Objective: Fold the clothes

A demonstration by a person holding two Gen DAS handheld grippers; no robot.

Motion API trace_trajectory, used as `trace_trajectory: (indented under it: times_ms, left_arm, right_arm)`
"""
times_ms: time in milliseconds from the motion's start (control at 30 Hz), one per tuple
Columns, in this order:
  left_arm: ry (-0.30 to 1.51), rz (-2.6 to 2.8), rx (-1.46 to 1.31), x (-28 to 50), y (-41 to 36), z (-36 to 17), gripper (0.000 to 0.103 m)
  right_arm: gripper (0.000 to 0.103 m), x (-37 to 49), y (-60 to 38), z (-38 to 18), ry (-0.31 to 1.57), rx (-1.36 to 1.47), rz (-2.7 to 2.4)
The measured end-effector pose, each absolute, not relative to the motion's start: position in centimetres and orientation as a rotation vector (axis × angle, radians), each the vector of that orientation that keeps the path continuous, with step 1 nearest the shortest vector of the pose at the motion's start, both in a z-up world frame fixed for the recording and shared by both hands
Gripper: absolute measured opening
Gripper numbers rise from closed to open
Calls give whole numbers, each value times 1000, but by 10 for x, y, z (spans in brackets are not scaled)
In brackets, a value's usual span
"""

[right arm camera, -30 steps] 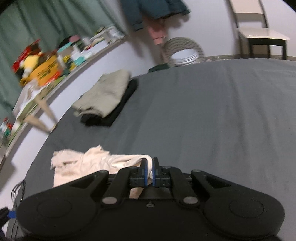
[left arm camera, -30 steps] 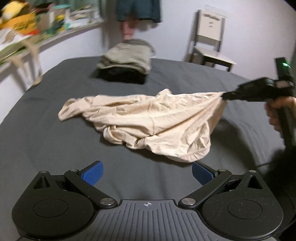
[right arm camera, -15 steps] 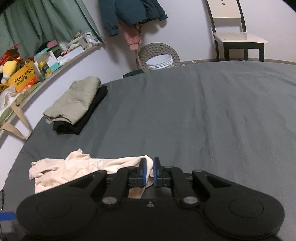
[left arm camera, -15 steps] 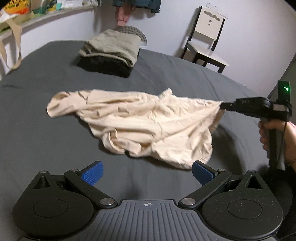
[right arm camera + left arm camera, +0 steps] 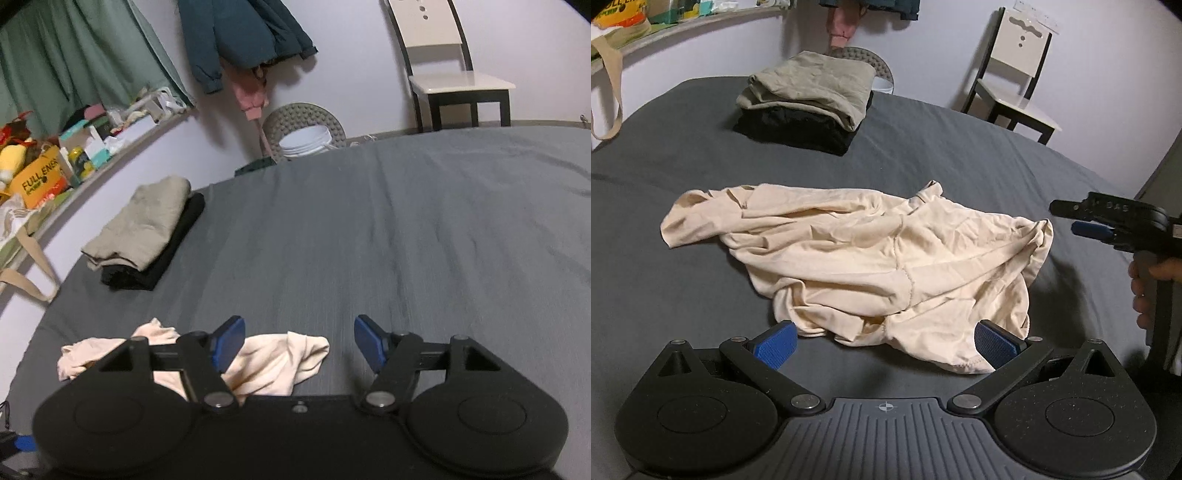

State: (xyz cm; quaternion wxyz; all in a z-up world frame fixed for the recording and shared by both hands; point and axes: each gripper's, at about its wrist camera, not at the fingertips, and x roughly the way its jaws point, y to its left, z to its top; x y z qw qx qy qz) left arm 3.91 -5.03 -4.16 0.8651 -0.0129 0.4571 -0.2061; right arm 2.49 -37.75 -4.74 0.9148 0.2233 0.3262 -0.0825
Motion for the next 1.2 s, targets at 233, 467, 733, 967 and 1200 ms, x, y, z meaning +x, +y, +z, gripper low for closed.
trace_trajectory:
  times_ms: [233, 467, 733, 967, 1200]
  left_arm:
    - [964, -477, 86, 15, -56, -41, 103]
    - [896, -421, 109, 4, -36, -30, 103]
    - [903, -371, 131, -1, -11, -28, 103]
    - [921, -400, 154, -10, -4, -31, 103]
    - [904, -478, 238, -21, -21, -34, 103]
  right_arm:
    - [65, 14, -335, -33, 705, 321, 117]
    - [65, 2, -260, -36, 782, -27, 355]
    - [65, -26, -220, -45, 779, -278, 405]
    - [62, -35, -216, -56, 765, -356, 402]
    - [58, -46, -204, -69, 733, -472, 409]
